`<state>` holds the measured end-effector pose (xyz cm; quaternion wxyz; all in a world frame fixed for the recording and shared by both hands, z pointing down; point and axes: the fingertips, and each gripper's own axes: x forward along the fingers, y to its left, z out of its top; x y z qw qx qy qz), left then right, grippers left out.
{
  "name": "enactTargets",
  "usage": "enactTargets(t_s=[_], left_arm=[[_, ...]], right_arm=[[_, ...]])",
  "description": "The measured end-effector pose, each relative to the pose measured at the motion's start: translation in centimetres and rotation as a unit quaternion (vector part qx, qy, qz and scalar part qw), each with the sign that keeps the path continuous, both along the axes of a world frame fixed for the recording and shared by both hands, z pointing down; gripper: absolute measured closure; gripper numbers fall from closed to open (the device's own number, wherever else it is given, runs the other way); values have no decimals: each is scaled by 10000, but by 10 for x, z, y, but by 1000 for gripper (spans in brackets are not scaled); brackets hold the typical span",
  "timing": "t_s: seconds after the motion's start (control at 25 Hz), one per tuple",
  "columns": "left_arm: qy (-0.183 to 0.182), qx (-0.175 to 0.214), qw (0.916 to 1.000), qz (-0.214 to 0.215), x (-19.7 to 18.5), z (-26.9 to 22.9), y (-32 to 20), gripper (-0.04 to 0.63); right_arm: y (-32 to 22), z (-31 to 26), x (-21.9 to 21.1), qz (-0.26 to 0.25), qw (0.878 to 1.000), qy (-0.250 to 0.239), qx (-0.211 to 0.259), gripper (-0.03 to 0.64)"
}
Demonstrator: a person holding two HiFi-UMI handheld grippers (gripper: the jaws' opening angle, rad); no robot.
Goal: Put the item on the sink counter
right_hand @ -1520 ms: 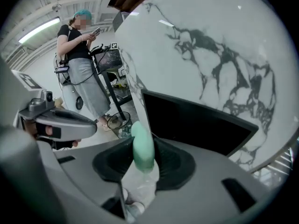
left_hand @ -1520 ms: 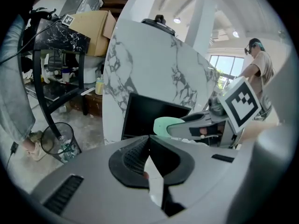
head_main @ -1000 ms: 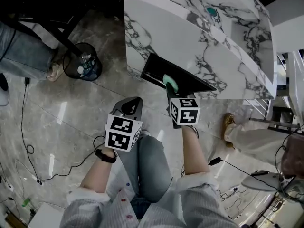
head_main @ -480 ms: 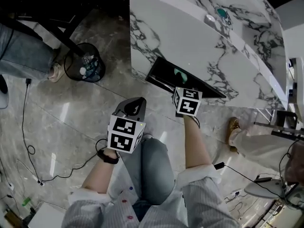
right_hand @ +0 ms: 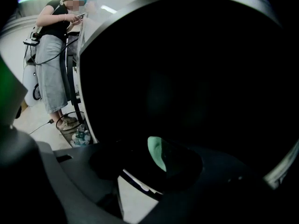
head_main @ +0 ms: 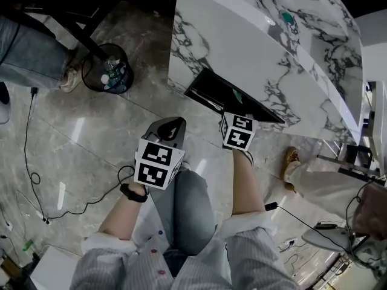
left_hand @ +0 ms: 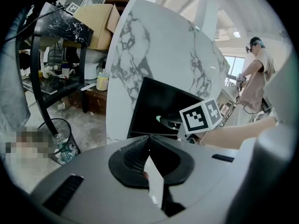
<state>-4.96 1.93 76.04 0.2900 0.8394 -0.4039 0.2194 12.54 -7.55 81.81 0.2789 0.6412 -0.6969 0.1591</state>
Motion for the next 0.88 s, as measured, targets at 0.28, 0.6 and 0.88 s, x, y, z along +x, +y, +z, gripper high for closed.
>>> enactTargets(t_s=[0.28,0.6,0.88], left_arm=[[23,-111,9999,69,6,-50,9,580],[15,-173,9998,94,12,-133,15,580],[29,-215,9997,96,21,-214,18,580]], right_arm=[[28,-34,-16,-2,9996,-33,-285,419],[58,-99,-40,52,9962,-571,-655,419],[73,-184,-56,-216,9946,-677,-750,420]])
